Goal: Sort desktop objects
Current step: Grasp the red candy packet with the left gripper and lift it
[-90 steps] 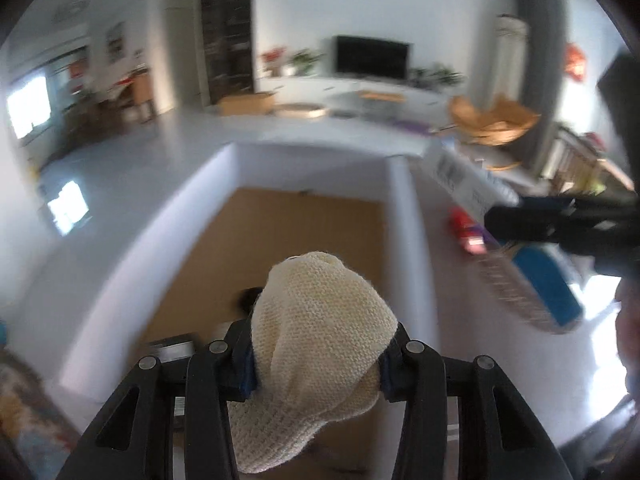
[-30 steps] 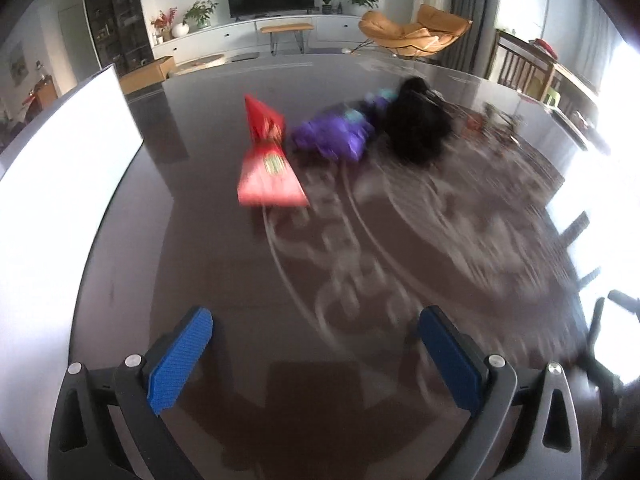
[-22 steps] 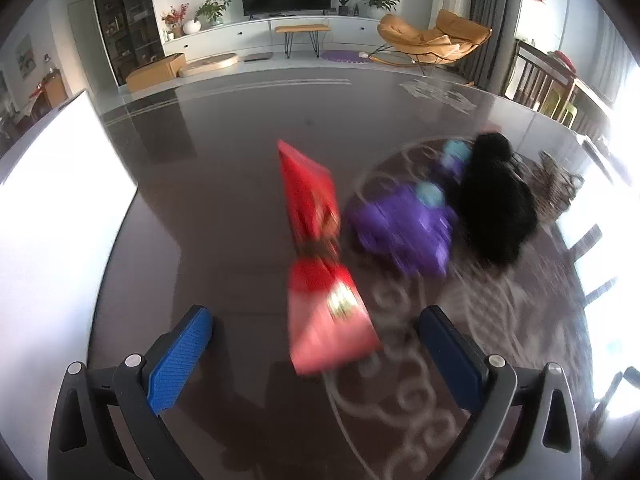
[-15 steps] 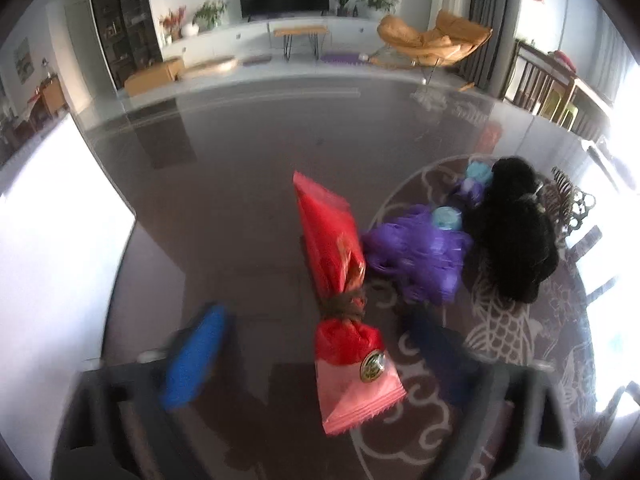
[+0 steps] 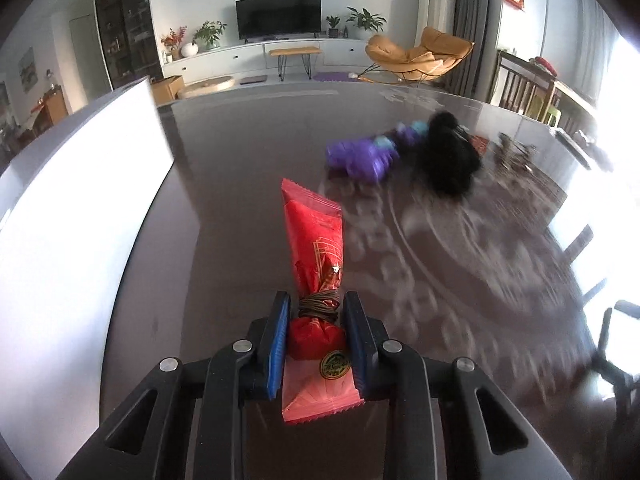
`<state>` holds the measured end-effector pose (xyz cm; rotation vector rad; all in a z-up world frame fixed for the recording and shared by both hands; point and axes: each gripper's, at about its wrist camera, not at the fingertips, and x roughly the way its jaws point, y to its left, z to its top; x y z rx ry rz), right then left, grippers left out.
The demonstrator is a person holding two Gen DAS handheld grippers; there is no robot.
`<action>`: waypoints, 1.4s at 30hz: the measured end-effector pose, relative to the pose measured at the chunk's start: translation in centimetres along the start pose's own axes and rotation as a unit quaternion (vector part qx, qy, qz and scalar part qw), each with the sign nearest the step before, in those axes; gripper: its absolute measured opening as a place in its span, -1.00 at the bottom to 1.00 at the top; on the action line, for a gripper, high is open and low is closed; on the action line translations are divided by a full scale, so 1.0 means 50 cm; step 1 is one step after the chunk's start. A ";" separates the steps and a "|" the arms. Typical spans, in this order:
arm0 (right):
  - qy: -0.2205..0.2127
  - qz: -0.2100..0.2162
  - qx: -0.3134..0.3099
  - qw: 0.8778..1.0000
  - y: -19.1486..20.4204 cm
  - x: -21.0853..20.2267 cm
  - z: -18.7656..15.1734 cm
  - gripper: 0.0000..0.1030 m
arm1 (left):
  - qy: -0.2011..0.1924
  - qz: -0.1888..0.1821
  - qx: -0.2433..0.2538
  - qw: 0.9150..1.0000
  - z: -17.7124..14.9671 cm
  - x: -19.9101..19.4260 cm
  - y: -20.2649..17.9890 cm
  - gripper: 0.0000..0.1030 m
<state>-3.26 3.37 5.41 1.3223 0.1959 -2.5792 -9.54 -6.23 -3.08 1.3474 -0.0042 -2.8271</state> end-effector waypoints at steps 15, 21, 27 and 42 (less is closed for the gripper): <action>0.000 0.000 0.000 1.000 0.000 0.001 0.000 1.00 | 0.000 -0.005 0.008 1.000 -0.068 -0.055 -0.002 -0.48; 0.000 0.000 0.000 1.000 0.002 0.000 0.000 1.00 | 0.000 -0.004 0.008 1.000 -0.068 -0.055 -0.002 -0.47; 0.000 0.000 0.001 1.000 0.002 0.000 0.000 1.00 | 0.000 -0.004 0.008 1.000 -0.068 -0.054 -0.003 -0.47; -0.026 0.079 0.090 0.992 0.104 0.131 0.363 1.00 | 0.000 -0.005 0.006 1.000 -0.066 -0.052 -0.004 -0.47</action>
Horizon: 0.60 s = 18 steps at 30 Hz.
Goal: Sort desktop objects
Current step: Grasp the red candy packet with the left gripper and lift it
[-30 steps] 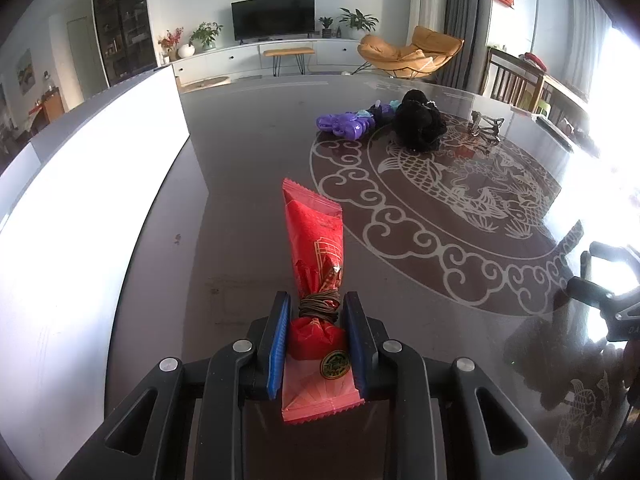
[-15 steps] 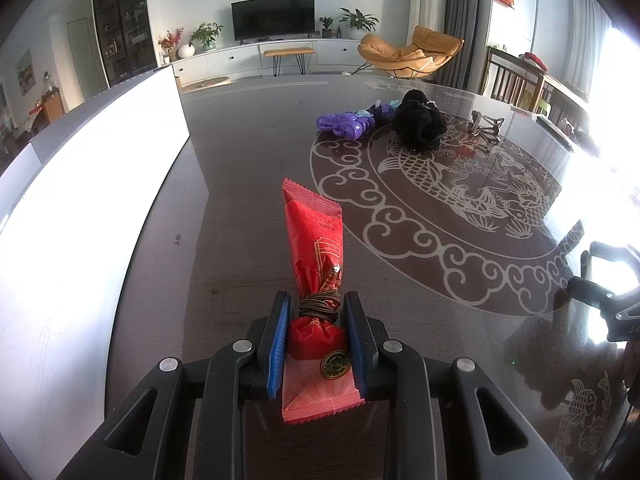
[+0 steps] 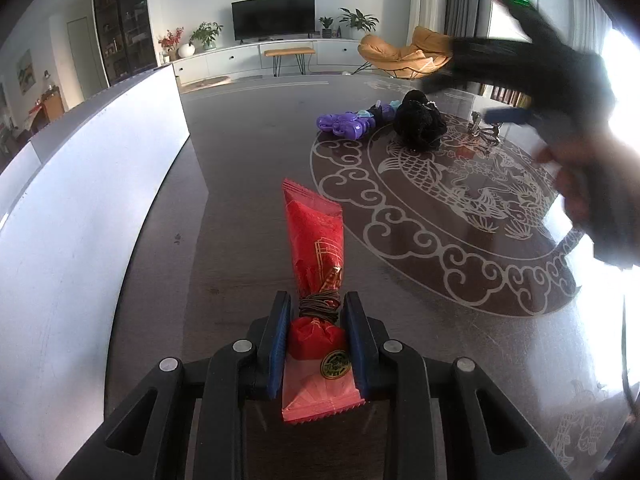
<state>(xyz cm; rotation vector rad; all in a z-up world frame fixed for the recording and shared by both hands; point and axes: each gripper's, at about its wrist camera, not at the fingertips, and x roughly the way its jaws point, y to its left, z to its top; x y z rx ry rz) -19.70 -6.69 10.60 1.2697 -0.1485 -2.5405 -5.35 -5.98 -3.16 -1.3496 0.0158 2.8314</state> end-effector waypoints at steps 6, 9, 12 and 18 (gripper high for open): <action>0.052 -0.026 -0.039 0.998 0.038 0.102 0.028 0.33 | 0.000 0.000 0.000 1.000 0.000 0.000 0.001 -0.47; 0.058 -0.023 -0.054 0.997 0.031 0.099 0.007 -0.21 | 0.000 0.000 0.000 1.000 0.000 0.001 0.001 -0.47; 0.043 -0.024 -0.073 0.996 0.016 0.058 -0.036 -0.23 | 0.000 0.000 0.000 1.000 0.000 0.001 0.001 -0.47; 0.020 -0.027 -0.130 0.991 -0.020 -0.086 -0.210 -0.23 | 0.000 0.000 0.000 1.000 0.000 0.001 0.001 -0.47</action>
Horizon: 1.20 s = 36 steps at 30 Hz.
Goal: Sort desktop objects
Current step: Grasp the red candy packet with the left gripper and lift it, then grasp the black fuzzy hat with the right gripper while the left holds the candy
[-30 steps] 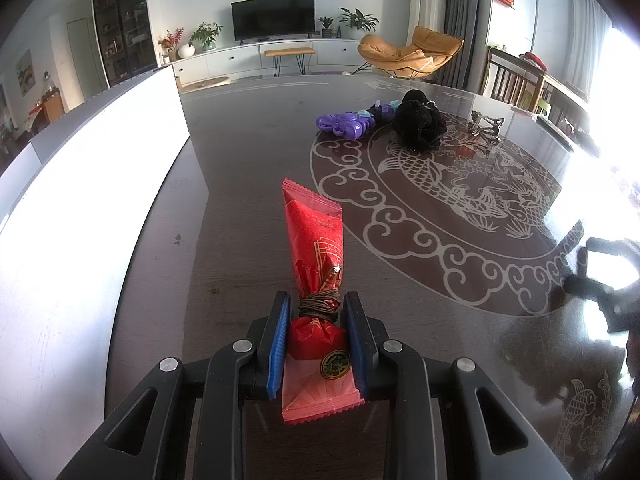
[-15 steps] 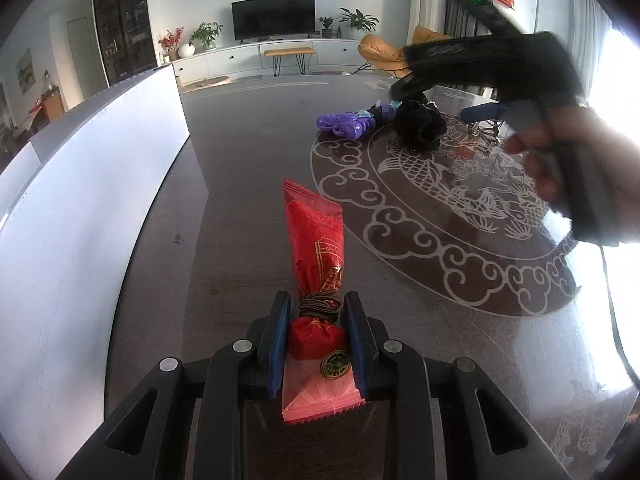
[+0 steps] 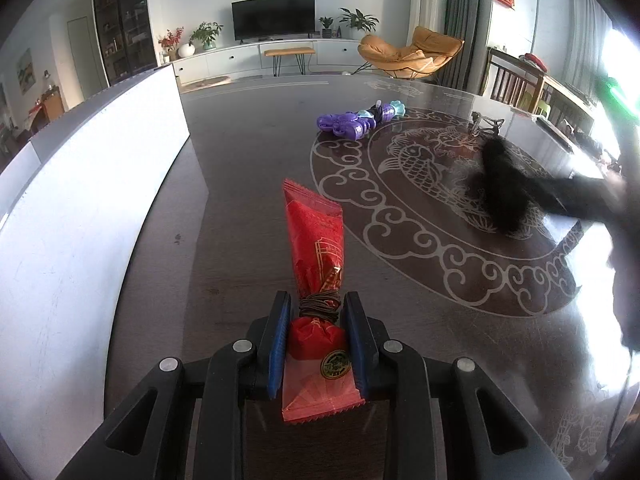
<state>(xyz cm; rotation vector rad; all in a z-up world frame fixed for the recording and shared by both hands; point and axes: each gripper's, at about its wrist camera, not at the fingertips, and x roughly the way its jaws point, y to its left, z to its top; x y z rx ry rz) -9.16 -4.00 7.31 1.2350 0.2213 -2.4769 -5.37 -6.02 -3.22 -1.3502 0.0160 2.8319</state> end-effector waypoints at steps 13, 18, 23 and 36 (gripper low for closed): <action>-0.020 -0.070 0.015 0.997 -0.004 -0.147 -0.208 0.91 | 0.014 0.031 0.015 0.999 0.008 0.017 -0.014 0.91; 0.012 -0.051 0.042 0.998 -0.012 -0.101 -0.200 1.00 | 0.032 0.025 -0.001 0.999 0.013 0.034 -0.002 1.00; 0.013 -0.052 0.044 0.998 -0.013 -0.100 -0.199 1.00 | 0.038 0.013 -0.012 0.999 0.013 0.040 0.005 1.00; 0.013 -0.052 0.043 0.998 -0.012 -0.098 -0.200 1.00 | 0.038 0.012 -0.012 0.999 0.008 0.040 0.004 1.00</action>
